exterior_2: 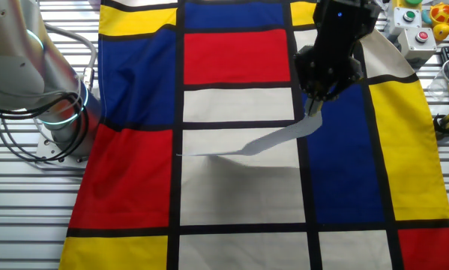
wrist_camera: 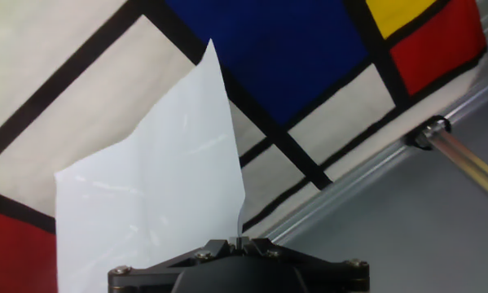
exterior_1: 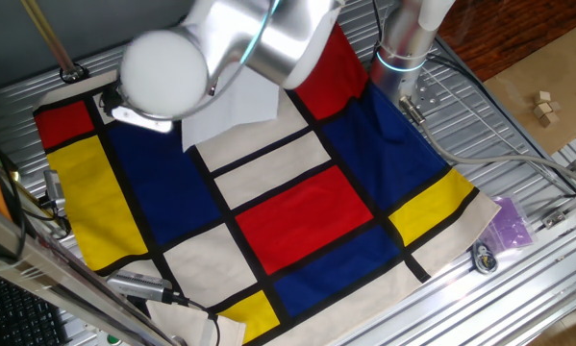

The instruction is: Flip over and spread out the paper that is laid flat on the table

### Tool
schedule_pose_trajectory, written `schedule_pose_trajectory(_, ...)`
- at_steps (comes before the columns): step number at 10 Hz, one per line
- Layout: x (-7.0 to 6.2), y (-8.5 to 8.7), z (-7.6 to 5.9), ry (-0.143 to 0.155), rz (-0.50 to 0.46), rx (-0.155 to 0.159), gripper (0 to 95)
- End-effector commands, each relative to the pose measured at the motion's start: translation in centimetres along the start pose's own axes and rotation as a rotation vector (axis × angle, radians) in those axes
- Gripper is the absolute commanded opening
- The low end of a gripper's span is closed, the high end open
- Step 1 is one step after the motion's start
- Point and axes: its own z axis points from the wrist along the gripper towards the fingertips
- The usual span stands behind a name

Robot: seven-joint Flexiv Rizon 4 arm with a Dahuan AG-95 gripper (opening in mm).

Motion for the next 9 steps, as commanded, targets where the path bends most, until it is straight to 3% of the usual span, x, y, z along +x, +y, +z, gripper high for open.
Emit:
schedule_pose_trajectory(1, 0.05, 0.02, 0.05, -0.035, 0.106, 0.002, 0.0)
schedule_pose_trajectory(3, 0.05, 0.02, 0.05, -0.078, 0.135, 0.04, 0.0)
schedule_pose_trajectory(4, 0.05, 0.02, 0.05, -0.096, 0.134, 0.045, 0.0)
schedule_pose_trajectory(9, 0.05, 0.02, 0.05, -0.084, 0.117, 0.044, 0.0)
